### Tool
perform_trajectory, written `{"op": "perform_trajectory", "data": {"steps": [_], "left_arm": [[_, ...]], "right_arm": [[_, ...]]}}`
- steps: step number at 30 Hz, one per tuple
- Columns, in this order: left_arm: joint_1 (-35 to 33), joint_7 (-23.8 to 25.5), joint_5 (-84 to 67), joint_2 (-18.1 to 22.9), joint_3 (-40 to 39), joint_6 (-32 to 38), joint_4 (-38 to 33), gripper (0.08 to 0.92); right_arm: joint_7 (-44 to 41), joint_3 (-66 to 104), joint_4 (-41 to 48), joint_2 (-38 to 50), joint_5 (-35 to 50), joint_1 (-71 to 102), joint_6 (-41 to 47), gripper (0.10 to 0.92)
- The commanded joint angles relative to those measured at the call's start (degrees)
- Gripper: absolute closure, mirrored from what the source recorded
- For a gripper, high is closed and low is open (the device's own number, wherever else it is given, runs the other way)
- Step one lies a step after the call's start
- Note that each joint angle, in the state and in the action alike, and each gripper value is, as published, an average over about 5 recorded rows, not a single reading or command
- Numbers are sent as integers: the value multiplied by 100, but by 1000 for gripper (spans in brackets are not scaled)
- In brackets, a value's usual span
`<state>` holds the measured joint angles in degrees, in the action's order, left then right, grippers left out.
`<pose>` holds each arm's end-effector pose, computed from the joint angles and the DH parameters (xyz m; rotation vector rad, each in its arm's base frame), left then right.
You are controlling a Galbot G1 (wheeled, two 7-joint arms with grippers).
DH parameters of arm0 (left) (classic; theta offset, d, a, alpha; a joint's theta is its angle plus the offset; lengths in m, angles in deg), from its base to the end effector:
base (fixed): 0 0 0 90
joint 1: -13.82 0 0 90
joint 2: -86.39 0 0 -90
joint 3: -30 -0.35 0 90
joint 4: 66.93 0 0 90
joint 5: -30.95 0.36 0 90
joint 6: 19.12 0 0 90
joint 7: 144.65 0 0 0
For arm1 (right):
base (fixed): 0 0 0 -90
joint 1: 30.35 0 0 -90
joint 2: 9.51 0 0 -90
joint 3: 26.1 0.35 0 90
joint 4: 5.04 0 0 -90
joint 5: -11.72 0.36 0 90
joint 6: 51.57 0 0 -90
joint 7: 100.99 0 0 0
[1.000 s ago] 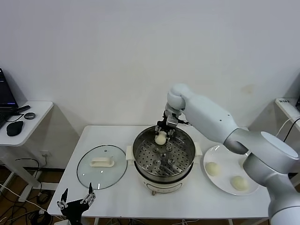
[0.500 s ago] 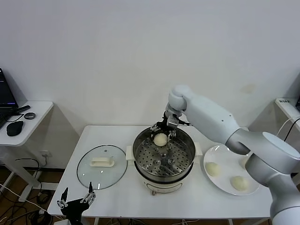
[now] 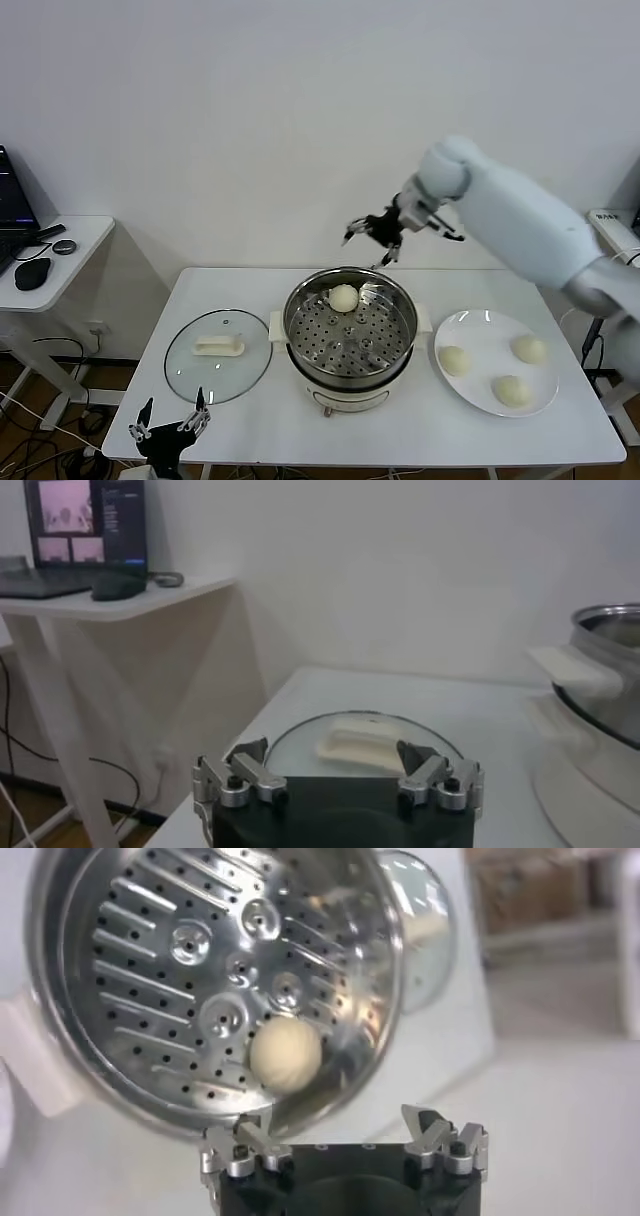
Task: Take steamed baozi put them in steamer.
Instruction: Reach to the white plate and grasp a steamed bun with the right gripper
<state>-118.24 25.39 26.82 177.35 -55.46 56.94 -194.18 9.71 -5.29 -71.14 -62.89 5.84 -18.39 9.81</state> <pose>0.1234 0.0205 -0.2897 0.3435 -2.7929 0.0212 0.5931 -0.0488 -0.0061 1.9074 -1.2348 2.1409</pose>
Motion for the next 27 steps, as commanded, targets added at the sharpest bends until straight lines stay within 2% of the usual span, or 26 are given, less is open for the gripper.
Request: {"op": "perform_trajectory", "data": {"steps": [1,8,12,18,27], "left_arm": [[35,57,5,-66,-31,1,48,177],[51,81,-6,-147,-20,3,88,177],[18,70,-10,-156,-10,1,85,177],[-41,50,-7,-121,8,0,81,177],[-32,56,22,-74,43,-21,171,177]], "right_arm": [[247,16,-663,1896,814,-1,2837,203],[-119,51,-1405,3020,795,1170,4131,203],[-226,584,-1783,3267,498,2259,4459,203],[-272,920,-1869,3051,155,3075,4622,203],[-148,922,-1323,2307,-85,3299,4568,203]]}}
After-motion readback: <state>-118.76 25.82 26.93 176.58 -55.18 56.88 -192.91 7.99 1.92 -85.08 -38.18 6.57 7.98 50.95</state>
